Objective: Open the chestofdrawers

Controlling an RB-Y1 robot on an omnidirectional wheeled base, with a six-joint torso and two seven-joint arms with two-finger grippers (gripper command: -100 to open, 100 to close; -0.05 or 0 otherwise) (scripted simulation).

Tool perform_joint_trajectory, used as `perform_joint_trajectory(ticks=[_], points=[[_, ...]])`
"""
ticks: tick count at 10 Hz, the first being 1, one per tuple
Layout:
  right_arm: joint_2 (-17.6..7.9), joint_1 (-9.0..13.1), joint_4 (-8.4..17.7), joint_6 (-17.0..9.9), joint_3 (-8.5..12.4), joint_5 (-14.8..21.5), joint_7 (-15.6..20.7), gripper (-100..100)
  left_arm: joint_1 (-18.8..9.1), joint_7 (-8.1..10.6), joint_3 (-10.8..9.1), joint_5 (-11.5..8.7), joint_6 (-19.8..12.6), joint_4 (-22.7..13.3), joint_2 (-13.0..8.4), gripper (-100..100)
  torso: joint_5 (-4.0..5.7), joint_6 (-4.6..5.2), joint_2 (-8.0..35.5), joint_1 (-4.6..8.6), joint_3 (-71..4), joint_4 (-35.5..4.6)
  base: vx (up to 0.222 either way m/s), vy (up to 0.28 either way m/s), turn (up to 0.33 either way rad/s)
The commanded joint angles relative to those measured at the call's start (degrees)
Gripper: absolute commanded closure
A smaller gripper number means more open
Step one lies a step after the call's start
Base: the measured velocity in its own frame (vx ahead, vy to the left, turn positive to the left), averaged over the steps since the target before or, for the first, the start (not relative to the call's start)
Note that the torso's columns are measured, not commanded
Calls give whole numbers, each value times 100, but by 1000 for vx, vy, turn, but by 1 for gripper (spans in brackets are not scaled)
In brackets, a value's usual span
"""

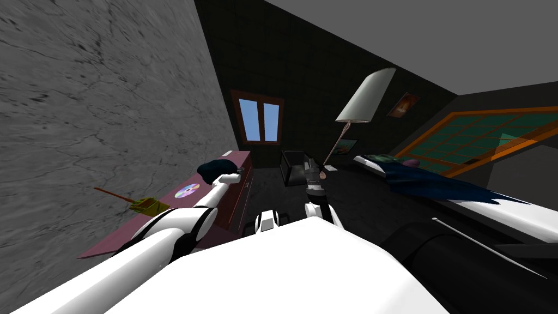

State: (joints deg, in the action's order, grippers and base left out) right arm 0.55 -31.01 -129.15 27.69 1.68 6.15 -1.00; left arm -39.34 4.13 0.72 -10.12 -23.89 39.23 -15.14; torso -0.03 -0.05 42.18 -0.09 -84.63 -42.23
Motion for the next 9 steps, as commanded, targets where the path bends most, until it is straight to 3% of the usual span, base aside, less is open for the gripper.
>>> perform_joint_trajectory(ticks=[1, 7, 9], points=[[0, 0, 0, 0, 0, 0, 0, 0, -289, -16, 19, -90, -250, -460, -113, -100, 0, -1, 2, -1, 2, -1, 26, -8, -30], [0, 0, 0, 0, 0, 0, 0, 0, -609, -10, 29, -140, -535, -935, -209, -100, 0, -2, -1, -2, 0, 0, 16, -5, -9], [0, 0, 0, 0, 0, 0, 0, 0, -474, -4, 17, -81, -321, -949, -147, -100, 0, -1, 5, -1, 3, -1, 50, -2, -17]])
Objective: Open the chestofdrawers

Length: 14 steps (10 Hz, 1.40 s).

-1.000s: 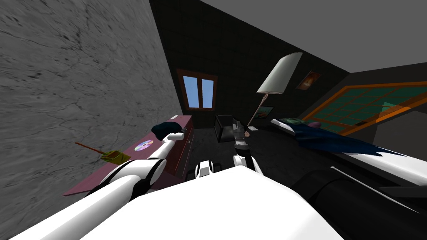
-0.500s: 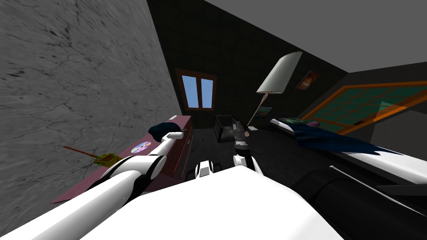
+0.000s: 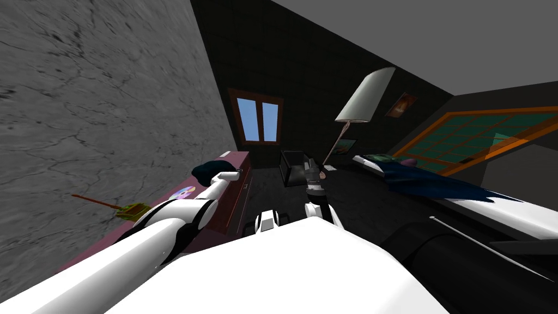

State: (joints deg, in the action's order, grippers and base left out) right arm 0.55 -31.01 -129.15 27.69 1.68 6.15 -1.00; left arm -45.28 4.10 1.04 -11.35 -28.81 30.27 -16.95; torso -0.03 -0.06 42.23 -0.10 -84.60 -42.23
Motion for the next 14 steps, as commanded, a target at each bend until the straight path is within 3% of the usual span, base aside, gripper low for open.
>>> perform_joint_trajectory(ticks=[1, 2, 3, 7, 11, 14], points=[[0, -1, 0, 0, 0, 0, 0, 0, 150, -3, -18, 53, 214, -67, 42, -100, 0, 1, -21, 1, -11, 4, 127, 11, -12], [0, -1, 0, 0, 0, 0, 0, 0, 114, -22, -15, 15, 153, -56, 26, -100, 1, 3, -25, 0, -16, 6, 50, 5, -2], [0, -1, 0, 0, 0, 0, 0, 0, 15, 0, -2, 5, 21, -7, 4, 100, 1, 4, 2, 2, 0, -1, -93, -12, 23], [2, 0, 0, 0, -2, 0, 0, 0, 24, 37, -10, 61, 89, 2, 17, 100, 17, 11, 16, 62, 7, -6, -5, -107, -3], [1, 1, 0, 0, -1, 0, 0, 0, 17, 73, -12, 96, 92, -19, 27, 100, 5, -2, 24, -14, 14, -17, -9, -147, -11], [2, 0, 0, 0, -2, 0, 0, 0, 7, 110, -12, 134, 89, -26, 39, 100, 10, 5, 14, 27, 7, -10, 6, -187, 3]])
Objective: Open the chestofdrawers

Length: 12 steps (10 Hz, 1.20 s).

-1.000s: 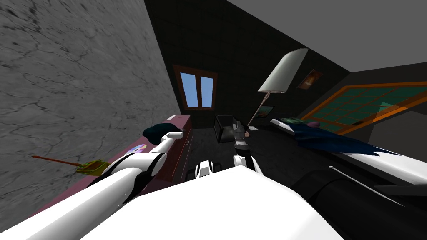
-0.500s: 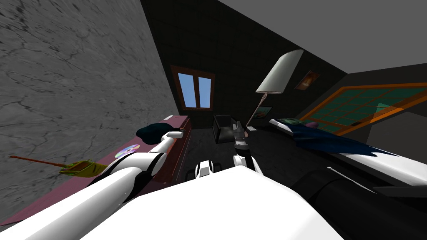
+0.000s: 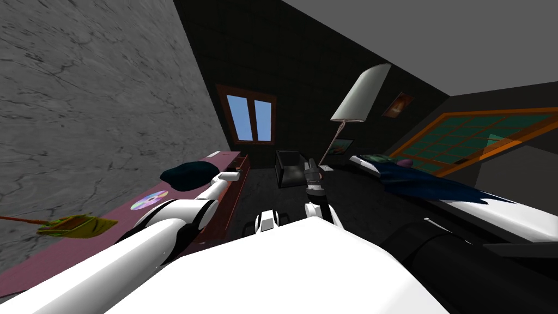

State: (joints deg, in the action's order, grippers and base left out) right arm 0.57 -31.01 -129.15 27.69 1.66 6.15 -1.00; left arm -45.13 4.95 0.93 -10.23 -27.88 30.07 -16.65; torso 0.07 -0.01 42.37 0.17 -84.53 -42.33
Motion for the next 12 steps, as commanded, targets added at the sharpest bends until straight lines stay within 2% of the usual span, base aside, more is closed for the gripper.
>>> perform_joint_trajectory(ticks=[1, 2, 4, 7, 8, 9, 12], points=[[0, 0, 0, 0, 0, 0, 0, 0, -12, 39, 0, 38, -6, -8, 14, 100, 0, 6, -8, 2, -3, 0, -11, -235, -1], [1, 0, 0, 0, -1, 0, 0, 0, -166, 33, 16, -23, -225, 45, -53, -100, -2, 9, -3, 5, -2, 2, -37, -109, 4], [-2, 1, 0, 0, 2, 0, 0, 0, -324, 42, 32, -74, -448, 109, -108, -100, -24, -1, 3, -77, 3, 1, -51, 38, -18], [-3, 0, 0, 0, 2, 0, 0, 0, -534, 54, 54, -142, -746, 193, -181, -100, 3, -15, 4, -15, 3, -8, -35, 34, 8], [-2, 0, 0, 0, 2, 0, 0, 0, -480, 45, 50, -145, -701, 186, -158, -100, 5, -10, 3, -3, 3, -6, -12, 6, 3], [-2, 0, 0, 0, 2, 0, 0, 0, -495, 40, 50, -149, -701, 170, -162, 0, -1, -2, -7, -4, -2, 2, 0, 0, 0], [-2, 0, 0, 0, 2, 0, 0, 0, -493, 41, 50, -149, -701, 172, -162, 0, -7, 1, -13, -18, -7, 6, 0, 0, 0]])
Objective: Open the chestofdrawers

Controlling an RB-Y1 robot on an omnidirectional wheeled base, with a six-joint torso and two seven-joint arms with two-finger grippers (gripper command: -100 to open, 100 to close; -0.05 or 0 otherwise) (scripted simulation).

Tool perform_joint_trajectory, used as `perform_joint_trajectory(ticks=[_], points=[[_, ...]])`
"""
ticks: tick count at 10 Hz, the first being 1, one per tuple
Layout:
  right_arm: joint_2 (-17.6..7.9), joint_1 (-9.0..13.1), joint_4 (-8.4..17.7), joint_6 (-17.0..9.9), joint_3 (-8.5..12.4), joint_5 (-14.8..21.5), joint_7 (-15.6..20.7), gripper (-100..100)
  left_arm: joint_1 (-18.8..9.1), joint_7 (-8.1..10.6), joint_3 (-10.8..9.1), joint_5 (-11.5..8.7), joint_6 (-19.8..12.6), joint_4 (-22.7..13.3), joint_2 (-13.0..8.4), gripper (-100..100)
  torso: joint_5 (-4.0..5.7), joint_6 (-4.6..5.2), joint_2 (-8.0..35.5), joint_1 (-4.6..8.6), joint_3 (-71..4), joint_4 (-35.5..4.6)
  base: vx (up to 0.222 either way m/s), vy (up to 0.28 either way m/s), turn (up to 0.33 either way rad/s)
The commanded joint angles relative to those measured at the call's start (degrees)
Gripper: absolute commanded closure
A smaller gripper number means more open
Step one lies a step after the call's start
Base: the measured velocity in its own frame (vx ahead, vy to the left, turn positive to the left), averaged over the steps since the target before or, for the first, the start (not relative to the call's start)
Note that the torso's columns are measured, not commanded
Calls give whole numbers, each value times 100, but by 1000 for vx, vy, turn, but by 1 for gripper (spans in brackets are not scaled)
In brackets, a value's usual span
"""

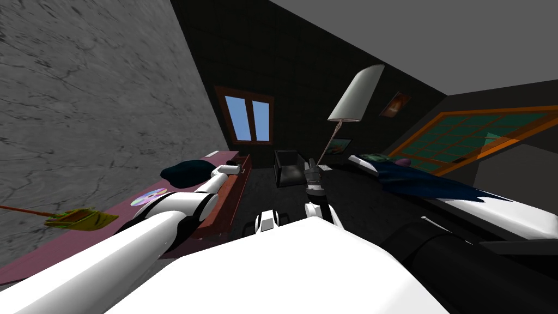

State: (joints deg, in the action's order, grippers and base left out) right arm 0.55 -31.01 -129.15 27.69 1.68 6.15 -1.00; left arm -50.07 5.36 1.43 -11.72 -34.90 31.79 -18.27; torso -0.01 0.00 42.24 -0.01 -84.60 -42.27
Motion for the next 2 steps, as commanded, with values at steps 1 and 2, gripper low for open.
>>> perform_joint_trajectory(ticks=[1, 2], points=[[0, 0, 0, 0, 0, 0, 0, 0, 0, 0, 0, 0, 0, 0, 0, 0, 0, 0, 3, 0, 2, -1, 0, 0, 0], [0, 0, 0, 0, 0, 0, 0, 0, 0, 0, 0, 0, 0, 0, 0, 0, 0, 0, 4, 1, 3, -2, 0, 0, 0]])
